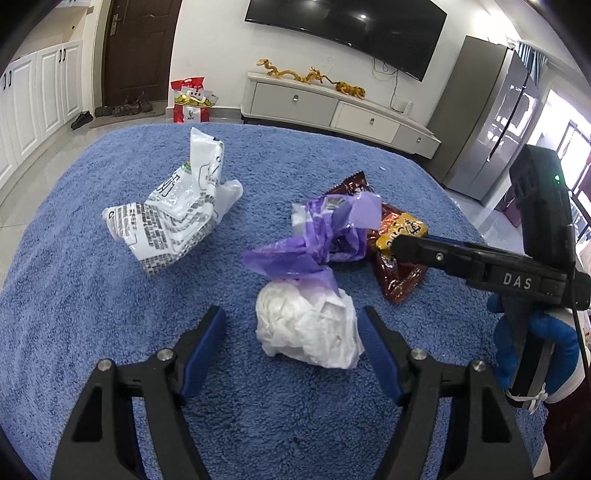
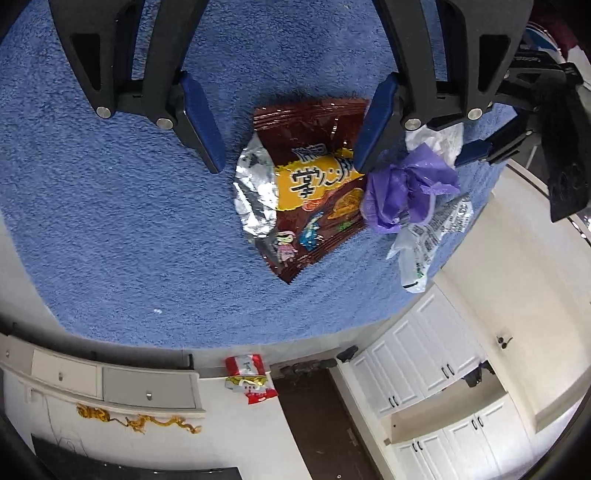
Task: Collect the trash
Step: 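Grasp the white tissue with the left gripper while the right grasps the brown snack bag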
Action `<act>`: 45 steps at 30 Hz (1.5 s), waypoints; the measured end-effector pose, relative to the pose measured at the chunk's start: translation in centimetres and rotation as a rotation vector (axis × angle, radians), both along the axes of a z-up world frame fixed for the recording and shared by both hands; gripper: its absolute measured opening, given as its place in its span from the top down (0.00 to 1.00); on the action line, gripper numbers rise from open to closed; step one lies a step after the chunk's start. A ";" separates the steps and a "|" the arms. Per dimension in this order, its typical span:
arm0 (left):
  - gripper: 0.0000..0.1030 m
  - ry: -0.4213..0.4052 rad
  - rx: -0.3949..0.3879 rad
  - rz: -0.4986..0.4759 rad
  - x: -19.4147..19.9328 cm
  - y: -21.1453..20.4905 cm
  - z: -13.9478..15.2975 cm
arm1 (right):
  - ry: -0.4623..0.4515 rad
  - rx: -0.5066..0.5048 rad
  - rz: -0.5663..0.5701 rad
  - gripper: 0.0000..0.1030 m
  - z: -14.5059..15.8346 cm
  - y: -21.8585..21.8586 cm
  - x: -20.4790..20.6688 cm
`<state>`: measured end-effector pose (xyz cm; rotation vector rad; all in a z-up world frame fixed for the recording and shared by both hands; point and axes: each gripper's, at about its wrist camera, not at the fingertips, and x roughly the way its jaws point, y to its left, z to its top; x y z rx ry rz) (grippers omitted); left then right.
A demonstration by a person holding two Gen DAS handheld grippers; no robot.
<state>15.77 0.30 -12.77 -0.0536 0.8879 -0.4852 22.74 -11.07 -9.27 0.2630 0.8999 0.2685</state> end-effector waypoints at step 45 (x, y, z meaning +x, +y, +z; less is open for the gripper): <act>0.44 -0.003 -0.005 0.012 -0.6 1.1 -0.1 | -0.039 0.052 0.094 0.47 0.7 0.9 10.1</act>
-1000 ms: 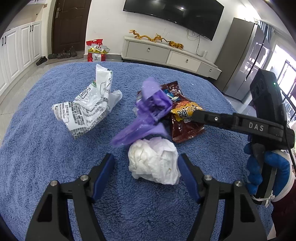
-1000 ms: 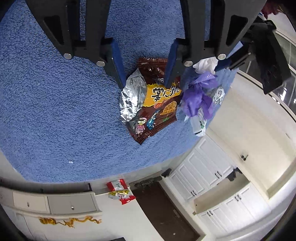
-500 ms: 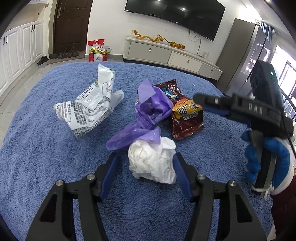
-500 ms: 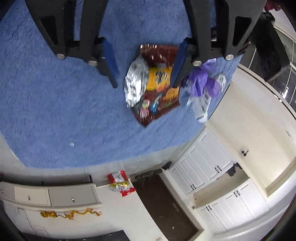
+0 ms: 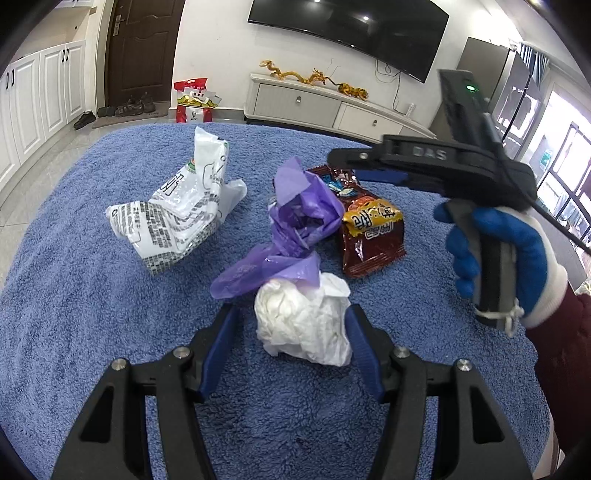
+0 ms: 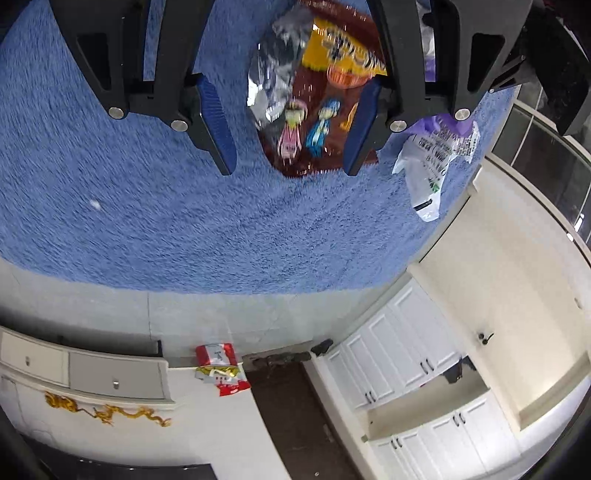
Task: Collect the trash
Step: 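Grasp the white tissue with the left gripper while the right grasps the brown snack bag, then carry the white tissue and brown snack bag toward the trash bin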
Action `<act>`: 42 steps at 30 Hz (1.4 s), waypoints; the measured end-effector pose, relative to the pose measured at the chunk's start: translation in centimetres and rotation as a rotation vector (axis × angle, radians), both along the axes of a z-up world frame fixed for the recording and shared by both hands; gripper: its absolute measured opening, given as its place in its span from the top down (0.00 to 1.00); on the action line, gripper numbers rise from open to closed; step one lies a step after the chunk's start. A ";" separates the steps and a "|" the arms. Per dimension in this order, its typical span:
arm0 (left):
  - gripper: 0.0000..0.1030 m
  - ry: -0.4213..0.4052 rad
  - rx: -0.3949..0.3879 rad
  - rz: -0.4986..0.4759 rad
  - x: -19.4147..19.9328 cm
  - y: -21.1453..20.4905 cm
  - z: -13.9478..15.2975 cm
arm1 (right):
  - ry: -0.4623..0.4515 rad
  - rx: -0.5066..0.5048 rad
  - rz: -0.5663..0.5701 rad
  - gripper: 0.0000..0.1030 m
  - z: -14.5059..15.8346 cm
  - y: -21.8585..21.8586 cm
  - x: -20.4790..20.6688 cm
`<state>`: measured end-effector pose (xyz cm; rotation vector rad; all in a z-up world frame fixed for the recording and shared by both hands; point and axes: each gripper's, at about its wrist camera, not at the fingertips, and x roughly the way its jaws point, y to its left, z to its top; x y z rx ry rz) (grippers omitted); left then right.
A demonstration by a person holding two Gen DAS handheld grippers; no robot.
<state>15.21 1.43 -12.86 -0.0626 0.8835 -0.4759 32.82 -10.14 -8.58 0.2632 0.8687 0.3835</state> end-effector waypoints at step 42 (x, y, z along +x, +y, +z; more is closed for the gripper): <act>0.84 -0.234 0.109 -0.023 -15.4 -3.4 8.9 | -0.210 -0.108 -0.197 0.98 10.5 -6.6 -29.7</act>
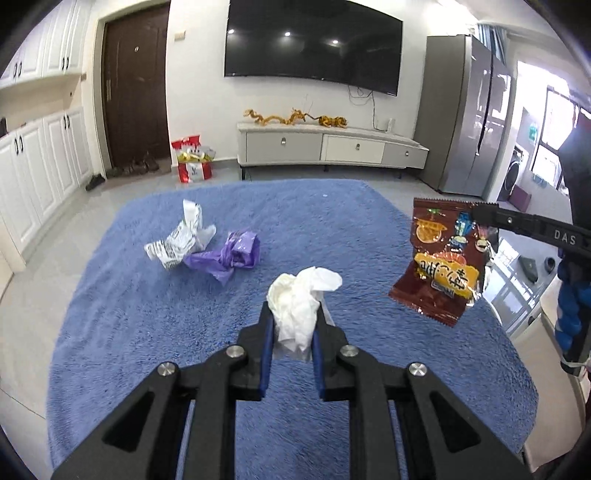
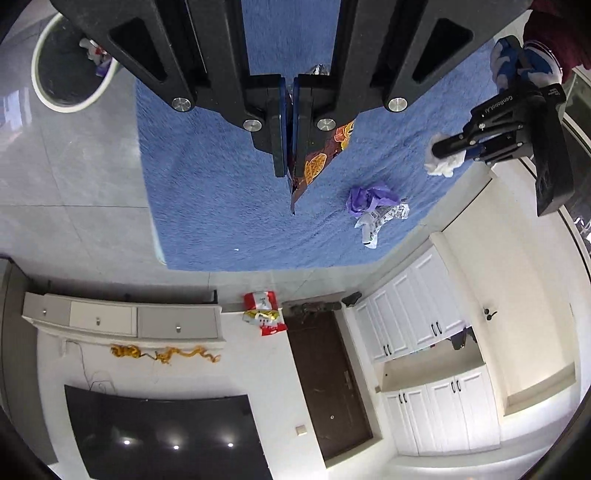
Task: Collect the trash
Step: 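Carry the white tissue and brown snack bag toward the trash bin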
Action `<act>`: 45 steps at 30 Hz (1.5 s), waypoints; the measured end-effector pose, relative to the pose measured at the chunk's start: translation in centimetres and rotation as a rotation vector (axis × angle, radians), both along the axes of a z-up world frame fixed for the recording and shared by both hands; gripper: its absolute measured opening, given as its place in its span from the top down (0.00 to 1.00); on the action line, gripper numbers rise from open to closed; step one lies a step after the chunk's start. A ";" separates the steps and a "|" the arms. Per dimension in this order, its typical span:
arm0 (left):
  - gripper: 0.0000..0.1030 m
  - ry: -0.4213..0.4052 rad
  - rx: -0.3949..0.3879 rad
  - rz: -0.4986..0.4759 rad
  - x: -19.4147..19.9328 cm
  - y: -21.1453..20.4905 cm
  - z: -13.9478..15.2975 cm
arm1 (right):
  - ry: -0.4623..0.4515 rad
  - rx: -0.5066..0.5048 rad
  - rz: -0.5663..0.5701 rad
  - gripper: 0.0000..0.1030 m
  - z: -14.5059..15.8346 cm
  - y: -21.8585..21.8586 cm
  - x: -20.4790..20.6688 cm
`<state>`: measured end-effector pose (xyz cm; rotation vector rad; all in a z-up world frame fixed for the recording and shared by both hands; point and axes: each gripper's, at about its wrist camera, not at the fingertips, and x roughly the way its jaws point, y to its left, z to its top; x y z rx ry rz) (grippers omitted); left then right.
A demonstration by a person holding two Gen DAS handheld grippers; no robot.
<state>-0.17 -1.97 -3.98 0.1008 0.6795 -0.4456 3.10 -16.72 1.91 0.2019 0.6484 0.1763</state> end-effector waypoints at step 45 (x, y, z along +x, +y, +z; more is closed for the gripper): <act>0.83 0.202 0.139 -0.556 -0.4 -32.9 -3.2 | 0.014 0.063 -0.630 0.98 -6.5 -26.0 -14.3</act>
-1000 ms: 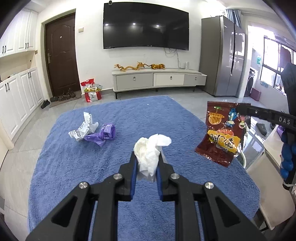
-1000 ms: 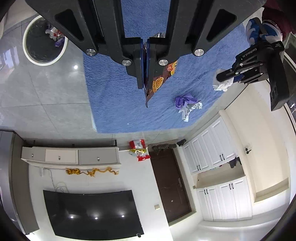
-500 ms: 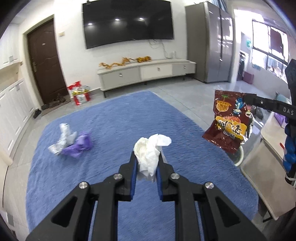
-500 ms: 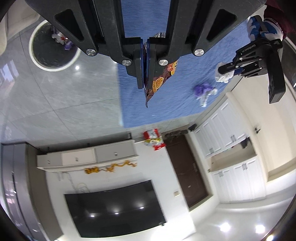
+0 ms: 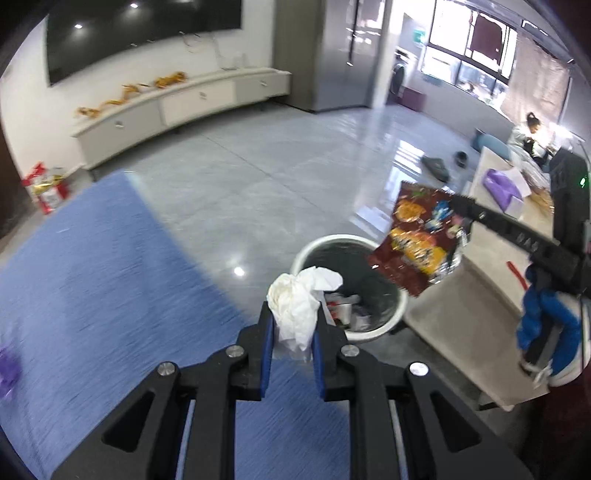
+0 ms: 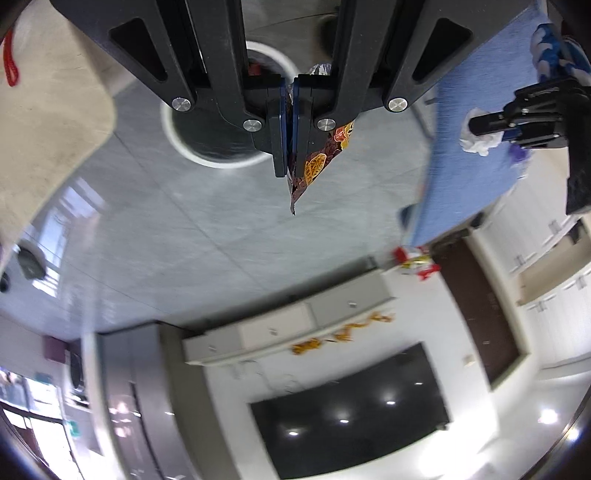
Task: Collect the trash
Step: 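Carry the white tissue and brown snack bag toward the trash bin, then open both grippers over the bin to drop the tissue and snack bag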
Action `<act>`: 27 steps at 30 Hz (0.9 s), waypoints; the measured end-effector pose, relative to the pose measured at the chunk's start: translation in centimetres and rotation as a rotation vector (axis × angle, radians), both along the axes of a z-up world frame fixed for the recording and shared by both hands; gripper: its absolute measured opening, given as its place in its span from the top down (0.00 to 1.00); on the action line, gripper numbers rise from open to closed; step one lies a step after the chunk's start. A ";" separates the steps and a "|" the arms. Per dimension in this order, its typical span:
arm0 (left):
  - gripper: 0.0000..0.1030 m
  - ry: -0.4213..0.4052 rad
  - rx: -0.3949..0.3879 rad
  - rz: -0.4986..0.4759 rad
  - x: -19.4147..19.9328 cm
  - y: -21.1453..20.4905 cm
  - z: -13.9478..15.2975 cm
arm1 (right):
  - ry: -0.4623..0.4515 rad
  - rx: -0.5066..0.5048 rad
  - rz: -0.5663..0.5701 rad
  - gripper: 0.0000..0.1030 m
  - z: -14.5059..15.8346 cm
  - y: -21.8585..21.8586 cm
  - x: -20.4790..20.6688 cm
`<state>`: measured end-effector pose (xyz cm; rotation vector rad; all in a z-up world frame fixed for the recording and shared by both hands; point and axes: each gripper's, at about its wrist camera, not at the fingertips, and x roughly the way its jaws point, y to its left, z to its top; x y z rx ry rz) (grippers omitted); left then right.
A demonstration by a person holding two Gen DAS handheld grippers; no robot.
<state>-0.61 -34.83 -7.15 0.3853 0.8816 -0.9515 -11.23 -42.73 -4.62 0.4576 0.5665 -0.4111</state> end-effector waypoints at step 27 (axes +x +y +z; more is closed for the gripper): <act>0.50 0.296 -0.012 -0.069 3.9 -15.7 -8.9 | 0.118 0.170 -0.138 0.71 -11.7 -7.6 3.4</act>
